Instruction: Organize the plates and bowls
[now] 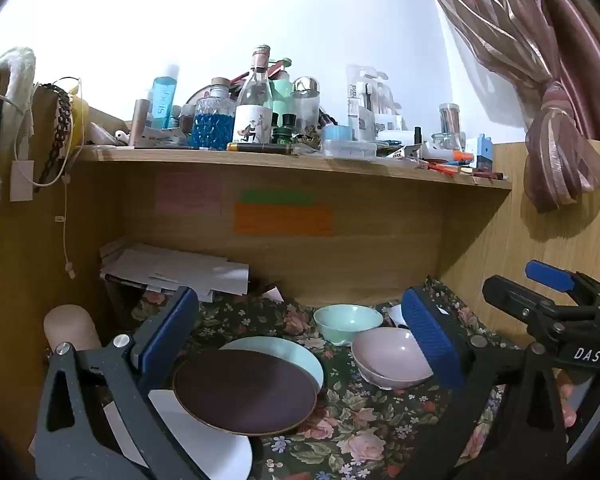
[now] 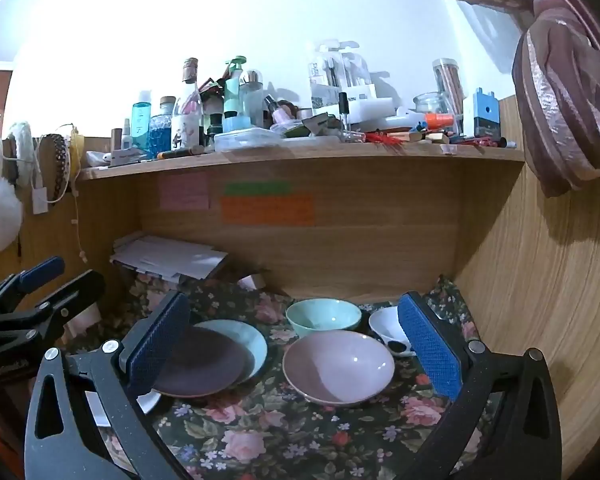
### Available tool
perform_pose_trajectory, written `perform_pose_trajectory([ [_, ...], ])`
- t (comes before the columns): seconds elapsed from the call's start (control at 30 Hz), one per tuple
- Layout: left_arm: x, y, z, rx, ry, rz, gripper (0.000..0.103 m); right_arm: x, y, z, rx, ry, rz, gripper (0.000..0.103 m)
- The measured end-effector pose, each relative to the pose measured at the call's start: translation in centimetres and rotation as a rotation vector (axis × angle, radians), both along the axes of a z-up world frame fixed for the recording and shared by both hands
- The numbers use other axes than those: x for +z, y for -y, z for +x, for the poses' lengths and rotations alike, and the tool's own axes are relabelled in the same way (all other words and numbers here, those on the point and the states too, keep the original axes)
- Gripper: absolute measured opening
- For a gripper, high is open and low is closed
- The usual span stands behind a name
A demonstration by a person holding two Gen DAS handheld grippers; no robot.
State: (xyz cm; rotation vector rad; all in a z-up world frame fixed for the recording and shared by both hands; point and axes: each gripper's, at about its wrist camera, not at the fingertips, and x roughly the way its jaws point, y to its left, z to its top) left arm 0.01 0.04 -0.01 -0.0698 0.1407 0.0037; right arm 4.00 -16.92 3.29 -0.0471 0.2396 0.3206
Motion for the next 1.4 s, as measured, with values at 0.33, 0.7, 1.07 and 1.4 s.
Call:
perform_pose_trajectory([
  [0.33,0.18,-0.24,-0.03,0.004,0.003,0.000,0.103,0.24,-0.40,-0.51,-0.001,0.000,0.005,0.103],
  [0.7,-0.11,-0.63,0.20,0.015,0.005,-0.013,0.103,0.79,-0.58,-0.84,0.004,0.009,0.003,0.103],
  [1.07,-0.12,-0.33,0.10,0.002,0.007,0.003,0.103,0.69,-0.68,-0.71,0.013,0.015,0.010,0.103],
  [1.4,-0.19,-0.20,0.20,0.004,0.005,0.009,0.103,0.78,-0.67,-0.74,0.018,0.024,0.017,0.103],
])
